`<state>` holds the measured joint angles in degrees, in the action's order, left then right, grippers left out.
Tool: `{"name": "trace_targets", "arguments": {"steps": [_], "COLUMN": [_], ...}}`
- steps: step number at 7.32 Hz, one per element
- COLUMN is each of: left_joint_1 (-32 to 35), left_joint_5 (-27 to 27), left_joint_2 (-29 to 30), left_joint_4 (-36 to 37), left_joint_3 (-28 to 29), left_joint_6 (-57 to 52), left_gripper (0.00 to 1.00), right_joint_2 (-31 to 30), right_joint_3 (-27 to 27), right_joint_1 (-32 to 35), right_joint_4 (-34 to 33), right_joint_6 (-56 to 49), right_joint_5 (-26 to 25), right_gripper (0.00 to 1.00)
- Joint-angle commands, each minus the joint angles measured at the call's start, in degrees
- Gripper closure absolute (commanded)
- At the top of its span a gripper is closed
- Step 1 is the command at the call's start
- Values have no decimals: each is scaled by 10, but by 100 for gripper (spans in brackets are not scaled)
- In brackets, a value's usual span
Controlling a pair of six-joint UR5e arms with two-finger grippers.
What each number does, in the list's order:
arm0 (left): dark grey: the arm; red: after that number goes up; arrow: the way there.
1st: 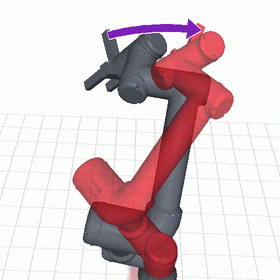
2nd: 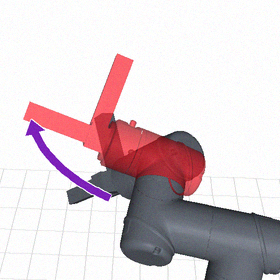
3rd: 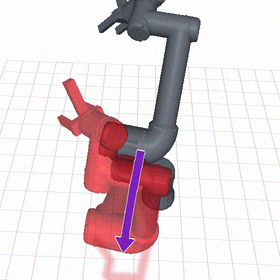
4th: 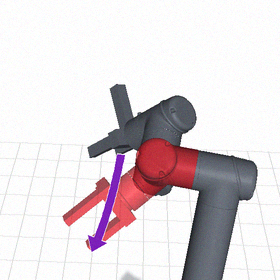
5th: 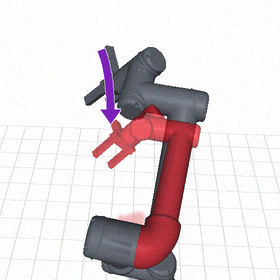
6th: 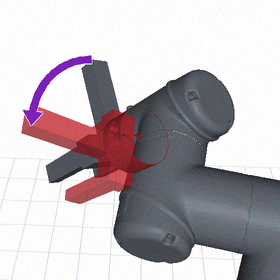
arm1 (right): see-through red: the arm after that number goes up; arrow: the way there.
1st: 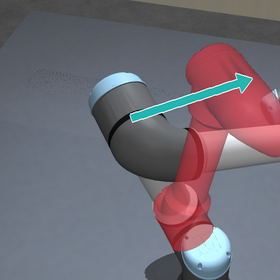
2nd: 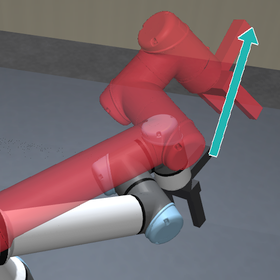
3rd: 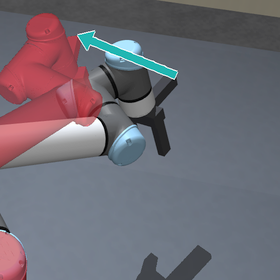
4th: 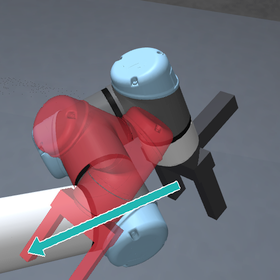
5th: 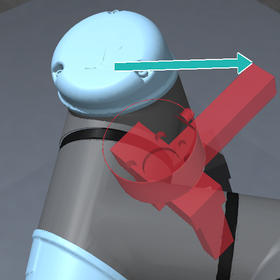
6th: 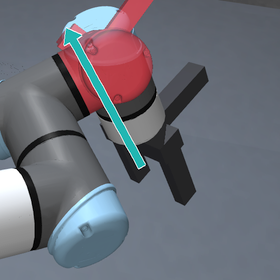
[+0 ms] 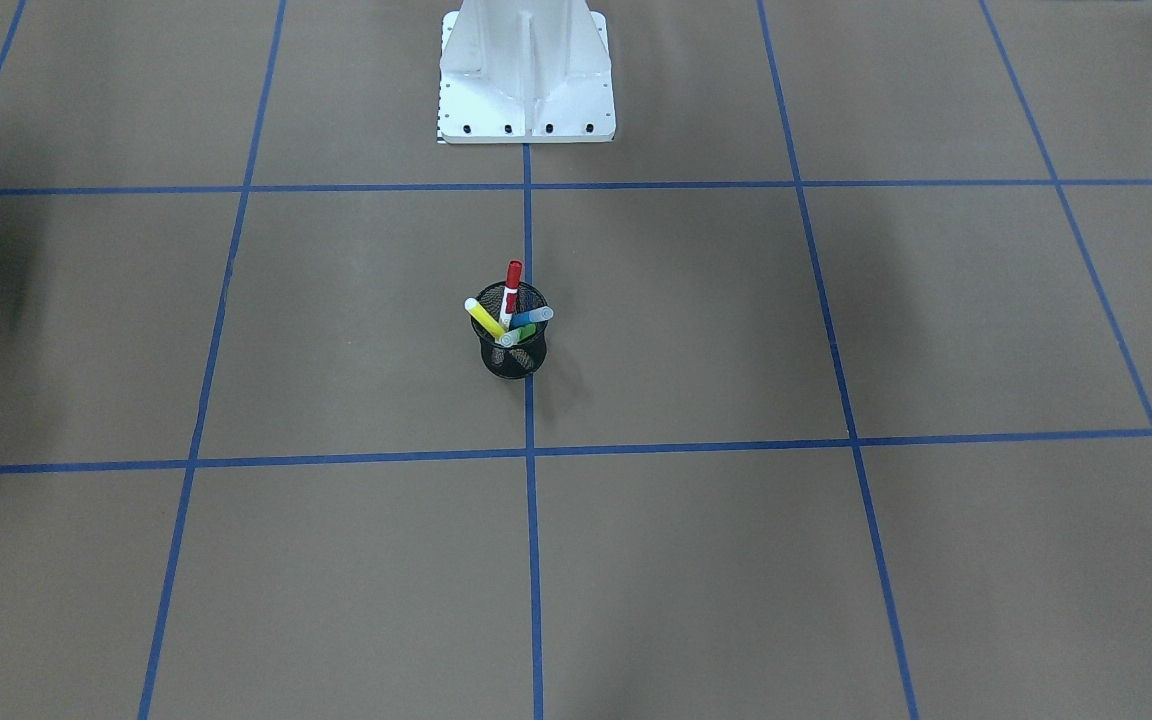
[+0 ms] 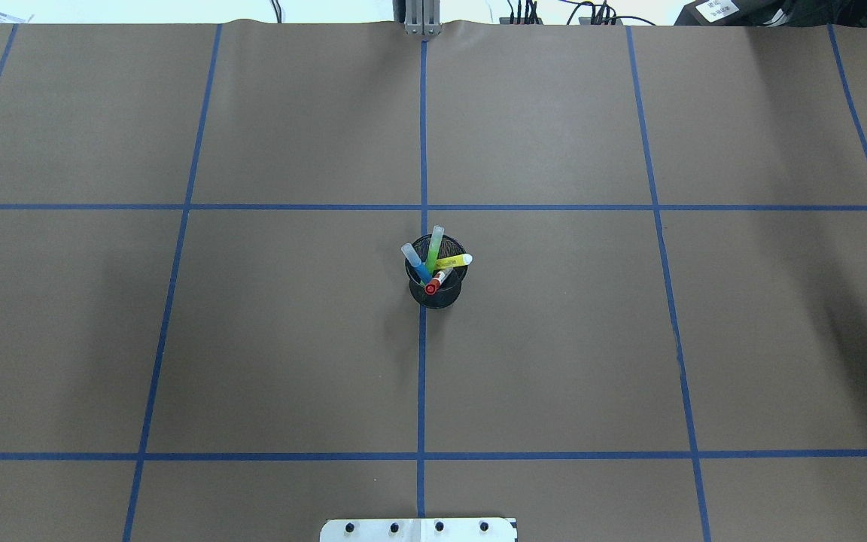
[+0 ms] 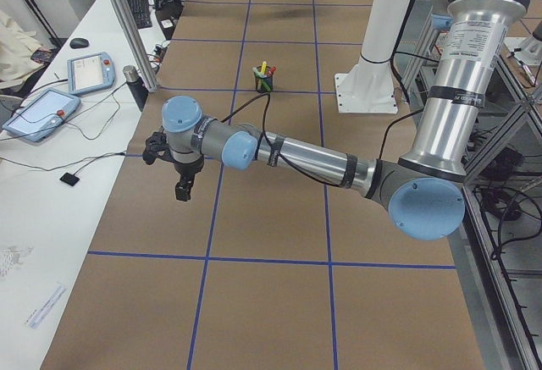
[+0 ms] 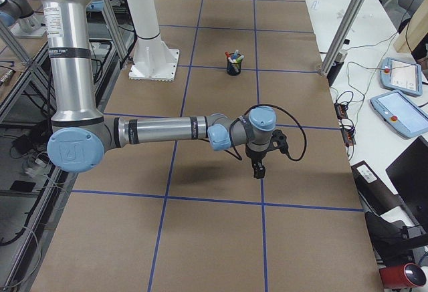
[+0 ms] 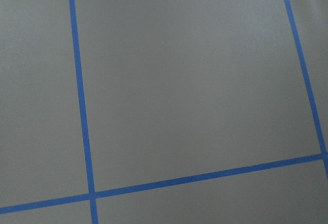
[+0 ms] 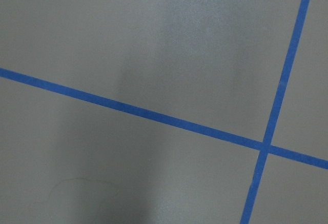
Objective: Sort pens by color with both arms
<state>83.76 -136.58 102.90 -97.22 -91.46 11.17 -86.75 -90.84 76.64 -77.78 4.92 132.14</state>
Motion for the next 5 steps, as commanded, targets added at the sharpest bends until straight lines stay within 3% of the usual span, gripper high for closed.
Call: {"name": "trace_targets", "arguments": {"steps": [1, 5], "left_joint_1": [0, 0], "left_joint_5": [0, -2], "left_joint_2": [1, 1], "left_joint_4": [1, 3], "left_joint_3": [0, -5], "left_joint_6": [2, 2], "left_gripper": [0, 0], "right_joint_2": [-4, -24], "right_joint_3": [-1, -31], "right_joint_1": [0, 1], "right_joint_4": [0, 0], "right_joint_6": [-1, -1], "right_joint_5": [2, 8], "right_gripper": [1, 1]}}
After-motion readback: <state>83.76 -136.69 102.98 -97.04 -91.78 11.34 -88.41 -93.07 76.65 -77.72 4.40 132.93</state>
